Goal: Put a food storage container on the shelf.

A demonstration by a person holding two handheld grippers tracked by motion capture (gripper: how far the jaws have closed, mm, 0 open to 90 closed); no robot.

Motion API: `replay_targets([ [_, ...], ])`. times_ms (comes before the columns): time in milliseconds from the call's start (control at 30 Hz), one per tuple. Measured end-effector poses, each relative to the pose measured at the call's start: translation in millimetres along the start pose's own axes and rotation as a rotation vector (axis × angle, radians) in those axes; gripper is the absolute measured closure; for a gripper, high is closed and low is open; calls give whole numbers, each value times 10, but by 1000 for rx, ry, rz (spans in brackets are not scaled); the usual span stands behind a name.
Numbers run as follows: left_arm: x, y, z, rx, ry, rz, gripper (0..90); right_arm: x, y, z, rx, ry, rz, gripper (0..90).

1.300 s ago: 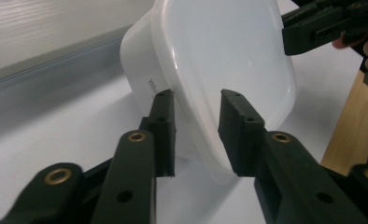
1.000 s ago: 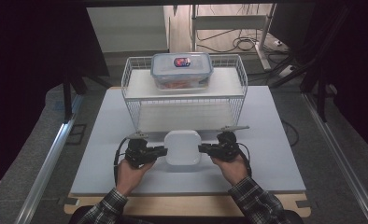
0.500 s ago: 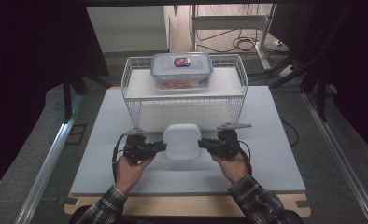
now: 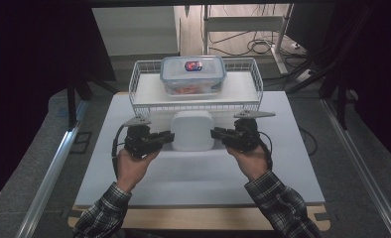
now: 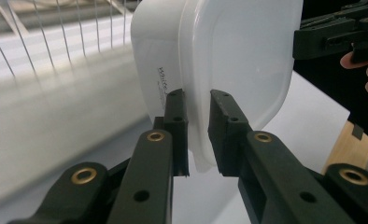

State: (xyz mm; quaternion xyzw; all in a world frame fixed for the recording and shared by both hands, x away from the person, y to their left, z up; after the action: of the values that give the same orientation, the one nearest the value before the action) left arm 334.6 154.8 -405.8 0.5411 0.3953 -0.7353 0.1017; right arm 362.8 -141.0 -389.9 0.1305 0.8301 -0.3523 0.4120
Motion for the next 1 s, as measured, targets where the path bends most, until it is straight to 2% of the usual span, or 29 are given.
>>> replay_targets([
  [300,-438,-162,-39,-29,36,41,783,-406,-144,-145,8,-40,54,788],
  [333,-487,-184,-46,-30,41,45,784,-502,-175,-182,7,-44,63,787],
  [367,-536,-204,-51,-34,44,50,784,-502,-175,-182,7,-44,63,787],
  [500,-721,-280,-86,-41,53,67,784,-690,-227,-255,10,-62,91,786],
  [533,-764,-293,-99,-41,51,72,783,-781,-243,-287,11,-69,103,786],
  [567,-808,-307,-113,-42,52,76,783,-781,-243,-287,11,-69,103,786],
  [767,-1050,-381,-214,-27,45,97,784,-1044,-290,-339,-5,-63,137,787],
  [1000,-1289,-388,-332,-31,43,126,785,-1311,-301,-378,13,-82,173,786],
])
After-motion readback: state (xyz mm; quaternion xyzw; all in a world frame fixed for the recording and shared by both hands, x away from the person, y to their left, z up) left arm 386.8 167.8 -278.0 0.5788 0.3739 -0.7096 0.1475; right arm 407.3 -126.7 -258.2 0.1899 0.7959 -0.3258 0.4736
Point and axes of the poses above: each handheld gripper's, and its own axes: y roughly forward along the jaws, x roughly out of its underside, z roughly to its right, the point moved 1 cm from there along y, roughly forward along the jaws, and after that the axes turned 11 degrees about y, right-handed, at the moved point
